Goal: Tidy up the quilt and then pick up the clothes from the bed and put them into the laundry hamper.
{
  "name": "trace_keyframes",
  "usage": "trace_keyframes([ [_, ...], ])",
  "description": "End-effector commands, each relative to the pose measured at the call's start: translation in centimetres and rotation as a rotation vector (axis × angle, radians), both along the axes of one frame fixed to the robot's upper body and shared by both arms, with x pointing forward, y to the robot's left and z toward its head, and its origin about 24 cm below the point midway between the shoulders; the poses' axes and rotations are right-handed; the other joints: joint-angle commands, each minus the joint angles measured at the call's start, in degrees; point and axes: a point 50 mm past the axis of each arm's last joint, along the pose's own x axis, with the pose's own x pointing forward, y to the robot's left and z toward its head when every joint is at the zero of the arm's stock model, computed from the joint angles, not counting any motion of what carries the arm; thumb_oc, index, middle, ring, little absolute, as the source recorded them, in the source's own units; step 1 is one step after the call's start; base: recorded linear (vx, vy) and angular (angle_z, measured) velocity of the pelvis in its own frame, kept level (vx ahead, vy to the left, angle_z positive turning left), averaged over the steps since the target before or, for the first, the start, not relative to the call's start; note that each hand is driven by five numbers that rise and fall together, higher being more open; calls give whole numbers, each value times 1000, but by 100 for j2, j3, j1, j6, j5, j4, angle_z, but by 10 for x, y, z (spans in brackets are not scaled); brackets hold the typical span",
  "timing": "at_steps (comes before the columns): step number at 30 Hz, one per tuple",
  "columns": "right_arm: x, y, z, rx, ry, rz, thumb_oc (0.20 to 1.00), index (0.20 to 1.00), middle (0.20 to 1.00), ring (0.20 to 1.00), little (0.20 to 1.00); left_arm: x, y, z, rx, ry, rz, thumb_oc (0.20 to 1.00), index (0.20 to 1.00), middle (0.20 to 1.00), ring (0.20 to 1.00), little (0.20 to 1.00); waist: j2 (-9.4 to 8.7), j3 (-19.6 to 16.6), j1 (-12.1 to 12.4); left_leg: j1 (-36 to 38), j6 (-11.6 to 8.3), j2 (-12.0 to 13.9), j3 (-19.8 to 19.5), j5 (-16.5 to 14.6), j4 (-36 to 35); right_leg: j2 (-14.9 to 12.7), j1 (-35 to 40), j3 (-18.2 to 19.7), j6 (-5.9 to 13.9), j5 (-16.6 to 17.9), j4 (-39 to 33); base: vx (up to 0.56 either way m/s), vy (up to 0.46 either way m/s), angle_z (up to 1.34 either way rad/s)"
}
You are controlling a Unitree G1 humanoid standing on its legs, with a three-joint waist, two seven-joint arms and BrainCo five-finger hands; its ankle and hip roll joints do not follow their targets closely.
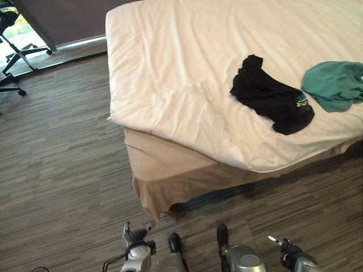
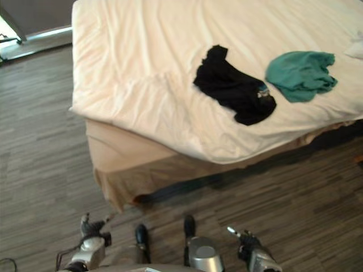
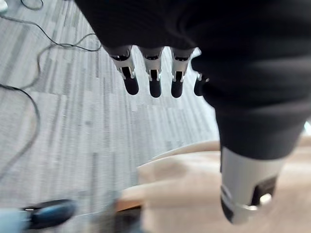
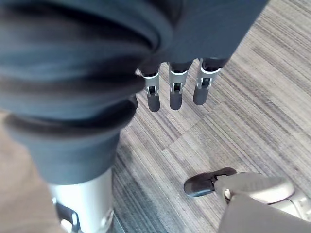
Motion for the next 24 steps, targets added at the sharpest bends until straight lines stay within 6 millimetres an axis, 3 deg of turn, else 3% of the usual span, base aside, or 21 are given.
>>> trace_keyframes([
  [1, -3, 12, -4, 35, 24, 32, 1000, 1000, 1000, 1000, 1000, 15, 40, 32, 172, -150, 65, 1000, 1000, 1000, 1000, 1000, -319, -148, 159, 84, 177, -100, -73, -672, 193, -585, -186, 308, 835, -114, 287, 149, 61, 14],
  [4, -8, 13, -6, 25, 47, 56, 1000, 1000, 1000, 1000, 1000, 42, 43, 63, 288, -272, -17, 1000, 1000, 1000, 1000, 1000, -277, -168, 82, 125, 199, -86, -12, -708, 189, -604, -191, 395, 836, -163, 338, 112, 48, 0],
  [5, -10, 11, -6, 14, 54, 65, 1000, 1000, 1000, 1000, 1000, 62, 45, 87, 329, -351, -57, 1000, 1000, 1000, 1000, 1000, -253, -168, 20, 125, 207, -82, 32, -730, 195, -623, -221, 437, 846, -178, 361, 60, 32, -4],
  [6, -10, 10, -6, 12, 57, 67, 1000, 1000, 1000, 1000, 1000, 68, 46, 95, 349, -379, -76, 1000, 1000, 1000, 1000, 1000, -245, -168, 3, 124, 207, -79, 44, -732, 196, -628, -233, 448, 849, -182, 371, 65, 31, -7],
  [7, -11, 6, -5, 2, 60, 71, 1000, 1000, 1000, 1000, 1000, 93, 49, 134, 414, -483, -132, 1000, 1000, 1000, 1000, 1000, -214, -153, -65, 123, 203, -58, 97, -747, 197, -645, -284, 481, 860, -202, 408, 32, 7, -9],
  [8, -11, 6, -4, 0, 60, 72, 1000, 1000, 1000, 1000, 1000, 96, 49, 140, 427, -500, -144, 1000, 1000, 1000, 1000, 1000, -212, -147, -73, 122, 202, -57, 103, -750, 198, -648, -291, 483, 863, -205, 413, 35, -6, -10],
  [10, -10, 0, -3, -12, 60, 77, 1000, 1000, 1000, 1000, 1000, 118, 48, 189, 508, -628, -222, 1000, 1000, 1000, 1000, 1000, -176, -127, -136, 121, 198, -51, 135, -771, 203, -667, -336, 518, 879, -222, 448, 37, -46, -16],
  [11, -9, -6, -1, -17, 57, 77, 1000, 1000, 1000, 1000, 1000, 131, 47, 225, 577, -705, -270, 1000, 1000, 1000, 1000, 1000, -147, -117, -186, 106, 197, -39, 148, -787, 217, -676, -375, 542, 879, -246, 496, 91, -113, -19],
  [12, -8, -10, 1, -18, 55, 81, 1000, 1000, 1000, 1000, 1000, 143, 44, 259, 635, -760, -326, 1000, 1000, 1000, 1000, 1000, -119, -110, -273, 88, 194, -17, 189, -801, 251, -674, -415, 596, 871, -272, 547, 95, -168, -17],
  [14, 3, -18, 7, -28, 43, 113, 1000, 1000, 1000, 1000, 1000, 168, 39, 304, 748, -750, -381, 1000, 1000, 1000, 1000, 1000, -37, 13, -559, -40, 156, 61, 359, -796, 316, -663, -688, 752, 863, -307, 704, -14, -164, -29],
  [16, 15, -23, 12, -38, 17, 138, 1000, 1000, 1000, 1000, 1000, 183, 40, 316, 782, -704, -380, 1000, 1000, 1000, 1000, 1000, 16, 213, -762, -144, 125, 83, 512, -789, 316, -652, -926, 877, 865, -330, 798, -111, -58, -45],
  [19, 26, -26, 18, -51, -10, 161, 1000, 1000, 1000, 1000, 1000, 194, 42, 317, 829, -634, -363, 1000, 1000, 1000, 1000, 1000, 53, 393, -921, -252, 93, 100, 643, -747, 281, -634, -1151, 955, 859, -319, 856, -100, -5, -46],
  [22, 38, -28, 23, -70, -42, 180, 1000, 1000, 1000, 1000, 1000, 200, 54, 310, 828, -505, -285, 1000, 1000, 1000, 1000, 1000, 78, 611, -1095, -425, 58, 119, 789, -702, 302, -622, -1441, 997, 847, -307, 951, -107, -1, -42],
  [24, 45, -27, 26, -83, -66, 180, 1000, 1000, 1000, 1000, 1000, 198, 74, 298, 804, -371, -174, 1000, 1000, 1000, 1000, 1000, 50, 777, -1217, -608, 31, 157, 878, -682, 411, -614, -1683, 1009, 823, -297, 1048, -67, -20, -38],
])
